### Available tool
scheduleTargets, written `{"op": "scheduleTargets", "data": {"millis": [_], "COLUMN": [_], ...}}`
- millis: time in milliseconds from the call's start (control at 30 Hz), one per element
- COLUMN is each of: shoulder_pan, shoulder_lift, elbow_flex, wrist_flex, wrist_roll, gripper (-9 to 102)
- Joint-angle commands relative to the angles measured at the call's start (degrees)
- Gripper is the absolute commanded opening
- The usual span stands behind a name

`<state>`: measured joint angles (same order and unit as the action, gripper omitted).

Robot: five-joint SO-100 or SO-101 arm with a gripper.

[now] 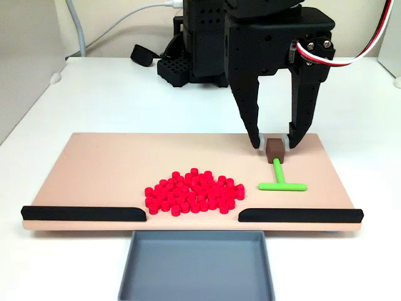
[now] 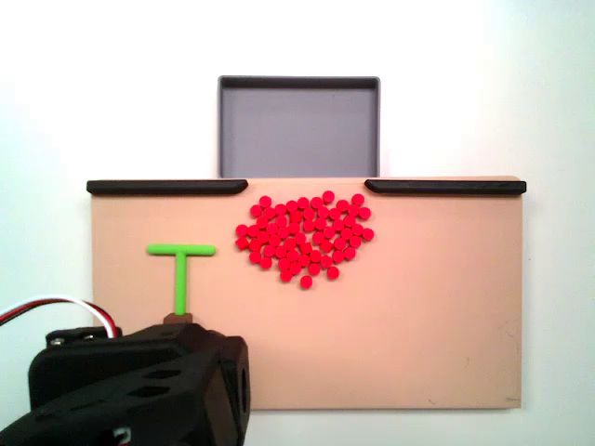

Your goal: Grasp a green tool by the dark brown handle.

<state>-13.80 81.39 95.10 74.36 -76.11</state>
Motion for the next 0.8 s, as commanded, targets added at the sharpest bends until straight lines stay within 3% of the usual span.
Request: {"op": "scheduleTargets", "data": {"millis": [0, 767], "shoulder_pan": [0.5, 0.0], "shoulder_lift": [0.3, -0.4], "elbow_flex": [-1.8, -1.8], "wrist_flex": [-0.4, -0.4], "wrist_roll": [-0.2, -1.1], "gripper": [14, 9]}}
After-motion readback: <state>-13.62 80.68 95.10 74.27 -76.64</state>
